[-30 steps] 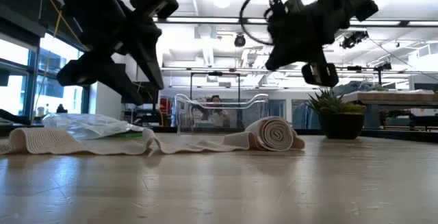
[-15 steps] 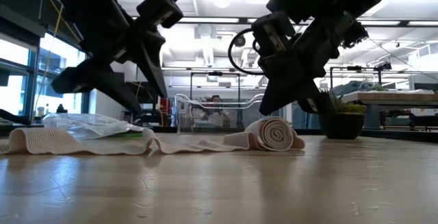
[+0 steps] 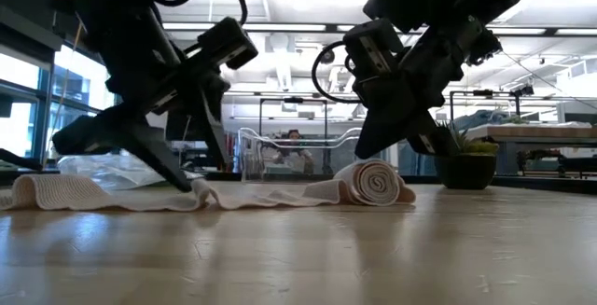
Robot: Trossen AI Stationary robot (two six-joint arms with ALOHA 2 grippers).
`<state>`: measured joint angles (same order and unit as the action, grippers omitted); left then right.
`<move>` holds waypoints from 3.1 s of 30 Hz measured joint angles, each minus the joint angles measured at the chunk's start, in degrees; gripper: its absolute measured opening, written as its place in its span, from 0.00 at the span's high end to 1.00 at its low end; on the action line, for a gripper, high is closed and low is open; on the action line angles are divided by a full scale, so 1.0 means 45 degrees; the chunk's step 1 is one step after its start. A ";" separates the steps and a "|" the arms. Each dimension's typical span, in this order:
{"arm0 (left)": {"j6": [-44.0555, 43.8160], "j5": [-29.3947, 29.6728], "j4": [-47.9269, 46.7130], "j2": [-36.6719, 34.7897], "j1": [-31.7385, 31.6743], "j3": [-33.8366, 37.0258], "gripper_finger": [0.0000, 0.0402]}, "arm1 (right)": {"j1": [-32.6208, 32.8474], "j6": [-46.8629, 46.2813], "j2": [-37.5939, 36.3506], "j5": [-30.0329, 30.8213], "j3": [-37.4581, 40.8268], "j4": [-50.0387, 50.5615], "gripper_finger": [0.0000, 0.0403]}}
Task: Roll bandage
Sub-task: Roll the bandage
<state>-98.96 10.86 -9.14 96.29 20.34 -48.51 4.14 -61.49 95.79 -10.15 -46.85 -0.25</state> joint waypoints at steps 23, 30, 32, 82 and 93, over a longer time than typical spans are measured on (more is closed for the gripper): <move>0.0416 -0.0419 0.0010 0.0389 -0.0204 0.0005 0.96 | 0.0005 -0.0612 0.0005 0.0602 0.0005 0.0701 1.00; 0.0823 -0.0594 0.0013 0.0389 -0.0204 0.0005 0.99 | 0.0005 -0.0670 0.0005 0.0675 0.0005 0.0656 1.00; 0.0927 -0.0661 -0.0029 0.0377 -0.0204 0.0005 0.99 | 0.0005 -0.0670 0.0005 0.0727 0.0005 0.0726 1.00; 0.3383 -0.0409 -0.2668 -0.0825 -0.0777 0.0000 1.00 | 0.0257 -0.1547 -0.0174 0.0441 0.0019 -0.0883 1.00; 0.3474 -0.0385 -0.2651 -0.0825 -0.0778 0.0005 1.00 | -0.0005 -0.1334 -0.1094 0.1243 0.0329 0.4147 1.00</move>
<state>-83.33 9.13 -21.07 92.58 16.84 -48.49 4.12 -67.50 90.86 -4.56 -45.37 18.41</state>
